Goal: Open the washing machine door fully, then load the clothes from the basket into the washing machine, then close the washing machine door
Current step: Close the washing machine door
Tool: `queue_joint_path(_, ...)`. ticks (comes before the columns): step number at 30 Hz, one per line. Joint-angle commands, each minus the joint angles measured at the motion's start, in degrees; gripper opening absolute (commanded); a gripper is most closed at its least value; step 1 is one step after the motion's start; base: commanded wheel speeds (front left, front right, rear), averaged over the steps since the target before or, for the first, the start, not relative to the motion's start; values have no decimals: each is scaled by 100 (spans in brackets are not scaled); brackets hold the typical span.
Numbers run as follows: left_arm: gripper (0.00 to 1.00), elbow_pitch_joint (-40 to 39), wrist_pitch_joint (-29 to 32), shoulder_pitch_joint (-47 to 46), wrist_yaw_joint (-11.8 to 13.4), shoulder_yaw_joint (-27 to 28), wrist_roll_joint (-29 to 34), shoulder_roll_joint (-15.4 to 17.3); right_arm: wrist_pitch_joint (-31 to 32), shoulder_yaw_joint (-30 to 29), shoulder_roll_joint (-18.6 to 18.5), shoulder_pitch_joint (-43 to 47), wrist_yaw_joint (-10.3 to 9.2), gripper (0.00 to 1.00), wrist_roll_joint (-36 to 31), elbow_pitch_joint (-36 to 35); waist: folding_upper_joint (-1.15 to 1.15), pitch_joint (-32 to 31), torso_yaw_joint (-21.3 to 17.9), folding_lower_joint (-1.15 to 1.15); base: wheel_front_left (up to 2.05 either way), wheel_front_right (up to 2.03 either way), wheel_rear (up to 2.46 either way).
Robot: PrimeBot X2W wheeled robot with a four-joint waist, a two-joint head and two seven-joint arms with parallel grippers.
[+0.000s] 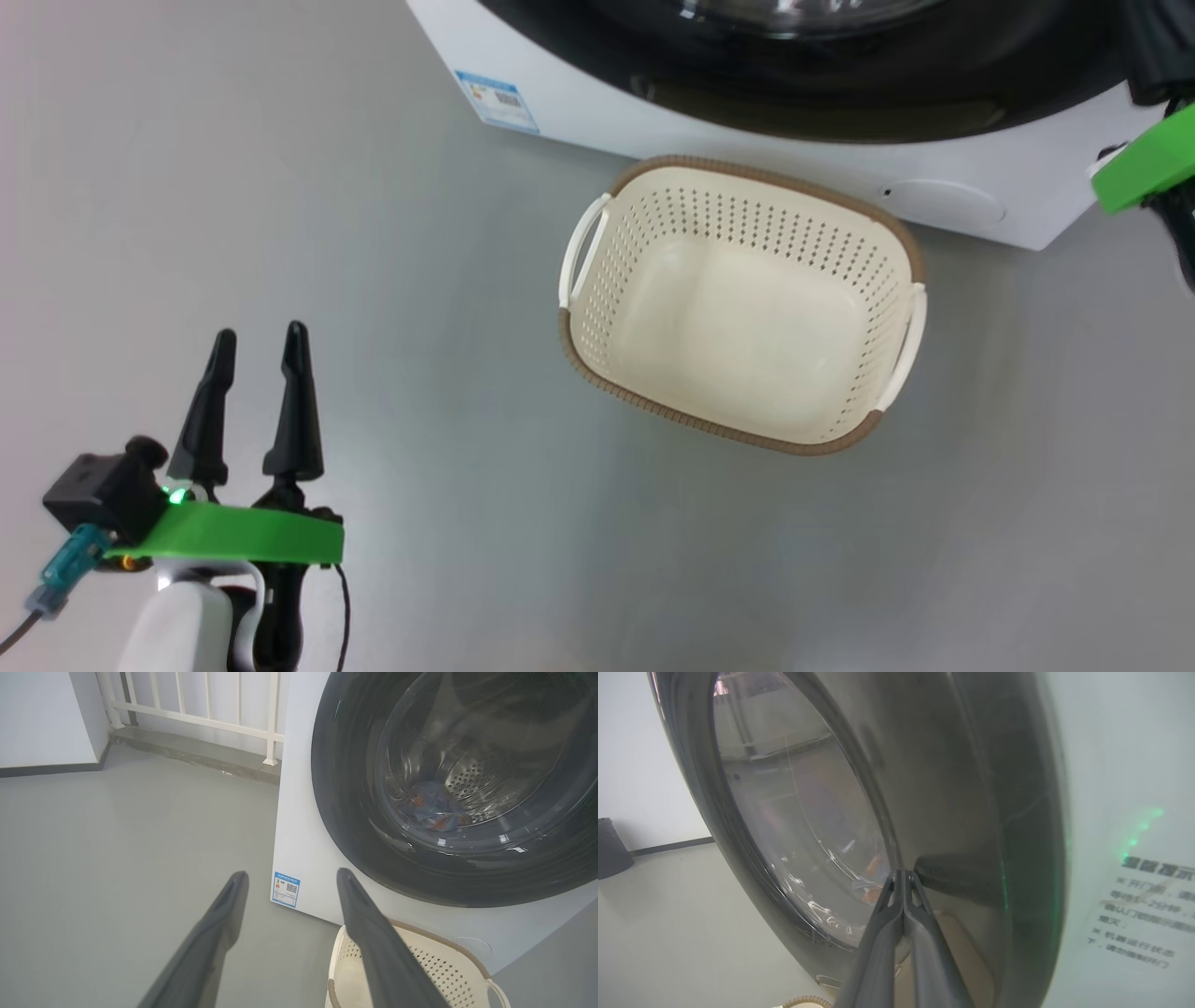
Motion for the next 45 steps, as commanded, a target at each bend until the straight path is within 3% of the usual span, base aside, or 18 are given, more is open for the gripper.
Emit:
queue_joint_path(1,100,-147,-52,-122,-17,167,-51,173,-46,-28,-109,-115,-6,0,-39,9,0,136,95,-1,0,0,0)
queue_joint_path(7,100,-124,-52,-139,-19,141,-72,172,-46,-177,-28,-408,-6,0,-147,389,0,90,120,-1,0,0,0)
queue_joint_path(18,100,-80,-52,-97,-19,173,-59,215,-46,-243,163,-74,-6,0,-138,359,0,-140,-13,-1,0,0,0)
queue_joint_path(19,100,-73,-52,-94,-19,170,-57,224,-46,-254,175,-24,-6,31,-138,321,0,-163,-29,-1,0,0,0)
queue_joint_path(20,100,-63,-52,-90,-19,171,-56,233,-46,-255,190,37,-6,49,-145,270,0,-200,-51,-1,0,0,0)
queue_joint_path(21,100,-53,-52,-83,-19,170,-55,245,-46,-254,207,104,-6,86,-154,210,0,-238,-77,-1,0,0,0)
queue_joint_path(22,100,-41,-52,-75,-19,165,-57,256,-46,-232,216,181,-6,100,-191,153,0,-283,-104,-1,0,0,0)
queue_joint_path(31,100,26,-52,-15,-19,73,-51,401,-46,-250,448,824,-6,100,-413,-266,0,-708,-445,-1,0,0,0)
queue_joint_path(45,100,43,-52,355,-20,136,-415,603,-46,-803,844,2138,-6,100,-730,-1079,0,-1444,-1453,-1,0,0,0)
